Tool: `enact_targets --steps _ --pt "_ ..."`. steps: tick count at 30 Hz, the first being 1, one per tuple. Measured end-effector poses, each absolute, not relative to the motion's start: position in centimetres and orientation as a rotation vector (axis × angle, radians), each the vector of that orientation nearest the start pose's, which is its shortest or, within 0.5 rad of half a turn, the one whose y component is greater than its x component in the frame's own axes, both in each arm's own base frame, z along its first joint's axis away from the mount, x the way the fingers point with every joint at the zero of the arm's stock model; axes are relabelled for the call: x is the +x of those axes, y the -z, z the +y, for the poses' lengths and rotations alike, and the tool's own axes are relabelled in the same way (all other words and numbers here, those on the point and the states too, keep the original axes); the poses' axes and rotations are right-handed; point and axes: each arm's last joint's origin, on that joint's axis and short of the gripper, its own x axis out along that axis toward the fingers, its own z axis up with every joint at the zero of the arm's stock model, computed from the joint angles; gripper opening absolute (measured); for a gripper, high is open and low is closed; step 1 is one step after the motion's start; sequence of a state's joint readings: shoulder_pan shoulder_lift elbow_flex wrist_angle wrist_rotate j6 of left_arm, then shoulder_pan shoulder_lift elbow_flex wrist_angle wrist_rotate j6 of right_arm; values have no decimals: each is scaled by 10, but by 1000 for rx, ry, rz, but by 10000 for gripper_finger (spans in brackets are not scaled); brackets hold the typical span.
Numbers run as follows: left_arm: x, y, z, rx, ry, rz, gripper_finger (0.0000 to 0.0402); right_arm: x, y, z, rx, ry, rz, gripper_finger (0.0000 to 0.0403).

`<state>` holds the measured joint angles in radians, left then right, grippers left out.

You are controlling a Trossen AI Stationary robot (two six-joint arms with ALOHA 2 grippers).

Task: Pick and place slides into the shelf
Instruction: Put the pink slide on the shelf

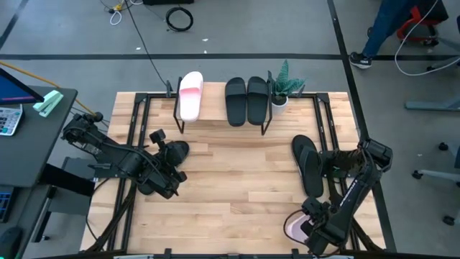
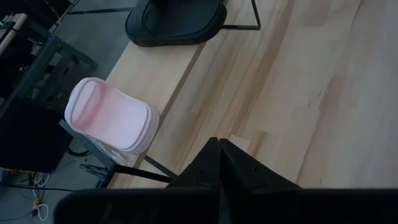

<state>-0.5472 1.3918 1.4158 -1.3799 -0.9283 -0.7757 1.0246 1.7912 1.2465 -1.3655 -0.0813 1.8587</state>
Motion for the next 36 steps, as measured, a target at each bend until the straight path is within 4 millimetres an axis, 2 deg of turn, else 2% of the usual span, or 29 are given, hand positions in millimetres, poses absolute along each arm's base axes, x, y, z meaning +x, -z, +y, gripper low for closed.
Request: enact_targets --steps 4,7,10,13,15,20,23,26,29,32,36 --pt "212 -346 -102 212 -653 782 18 147 -194 246 382 919 1546 20" --pt "212 -346 -102 212 -653 782 19 151 -196 247 356 866 1466 19" --pt "213 -346 -102 211 -653 782 14 162 -208 250 374 823 1333 31" --pt "213 -346 -102 205 -653 777 9 179 -230 255 356 712 1159 19" --pt "214 -346 -103 201 -651 772 8 191 -250 258 280 613 1008 11" --pt "214 -347 -103 217 -645 773 17 219 -298 256 -21 531 529 20" --pt "214 -347 -103 263 -648 765 19 238 -315 248 -239 560 398 17" --pt "215 -349 -101 299 -691 714 13 263 -318 233 -466 567 460 10" --pt "215 -350 -101 320 -717 682 8 298 -318 208 -596 577 545 11" --pt "215 -350 -101 317 -718 681 8 334 -320 170 -671 543 647 14" --pt "215 -350 -101 291 -727 670 18 370 -327 112 -733 576 705 10"
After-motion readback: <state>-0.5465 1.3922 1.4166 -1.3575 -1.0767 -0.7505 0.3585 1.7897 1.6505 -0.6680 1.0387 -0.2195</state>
